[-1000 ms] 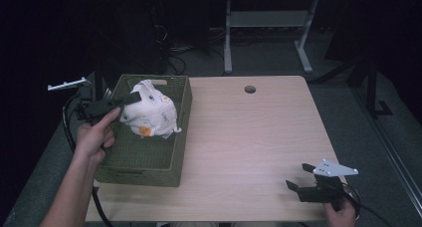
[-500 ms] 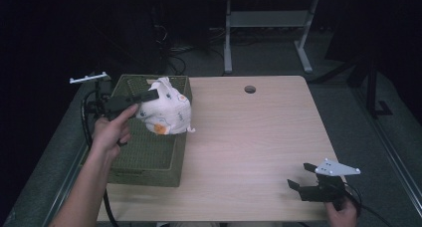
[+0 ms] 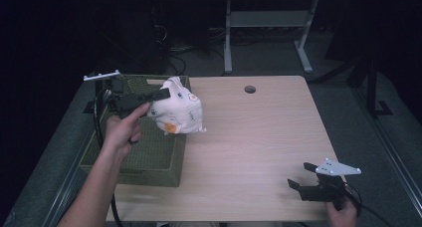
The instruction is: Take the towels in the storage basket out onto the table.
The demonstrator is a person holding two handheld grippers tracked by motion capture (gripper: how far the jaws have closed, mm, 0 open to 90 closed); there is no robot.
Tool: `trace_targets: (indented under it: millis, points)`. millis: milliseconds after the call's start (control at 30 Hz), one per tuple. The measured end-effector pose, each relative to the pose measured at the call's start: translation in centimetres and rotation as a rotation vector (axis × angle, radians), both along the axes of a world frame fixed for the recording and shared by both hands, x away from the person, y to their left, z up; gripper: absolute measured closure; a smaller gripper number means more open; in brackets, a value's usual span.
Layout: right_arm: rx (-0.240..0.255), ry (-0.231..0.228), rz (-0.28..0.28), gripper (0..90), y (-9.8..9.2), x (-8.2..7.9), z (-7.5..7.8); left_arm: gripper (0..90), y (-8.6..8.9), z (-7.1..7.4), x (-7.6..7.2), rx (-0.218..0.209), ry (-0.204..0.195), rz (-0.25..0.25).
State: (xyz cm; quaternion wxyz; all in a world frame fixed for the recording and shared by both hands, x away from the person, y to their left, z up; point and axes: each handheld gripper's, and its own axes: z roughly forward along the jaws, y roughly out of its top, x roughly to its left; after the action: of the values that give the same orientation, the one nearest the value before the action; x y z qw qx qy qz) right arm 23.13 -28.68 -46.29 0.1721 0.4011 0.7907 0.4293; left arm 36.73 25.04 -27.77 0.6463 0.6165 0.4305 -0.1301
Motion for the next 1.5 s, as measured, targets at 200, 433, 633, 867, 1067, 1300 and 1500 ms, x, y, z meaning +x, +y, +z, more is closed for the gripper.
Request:
trace_targets:
  millis: [200,433,633,867,1067,1300,1500]
  points:
    - [0.001,0.000,-0.001,14.0,0.0,0.0,0.0,80.2,-1.6,-0.1,0.3,0.005,-0.002,-0.029]
    - [0.003,0.000,-0.002,14.0,0.0,-0.1,0.1,80.1,-3.5,-0.5,0.6,0.010,-0.002,-0.065]
    - [0.000,0.001,0.001,14.0,0.0,-0.1,0.1,80.1,-5.3,-0.9,0.8,0.011,0.003,-0.086]
    - [0.005,0.001,0.001,14.0,0.0,-0.1,0.1,80.1,-7.4,-1.6,1.1,0.020,0.004,-0.115]
    - [0.008,0.001,-0.001,14.0,0.0,-0.1,0.1,80.1,-9.2,-2.3,1.2,0.022,0.015,-0.134]
    - [0.011,-0.001,-0.001,14.0,0.0,-0.1,0.1,80.1,-11.0,-3.2,1.4,0.033,0.030,-0.150]
    - [0.001,0.000,0.002,14.0,0.1,-0.1,0.1,80.1,-12.6,-4.2,1.6,0.036,0.037,-0.182]
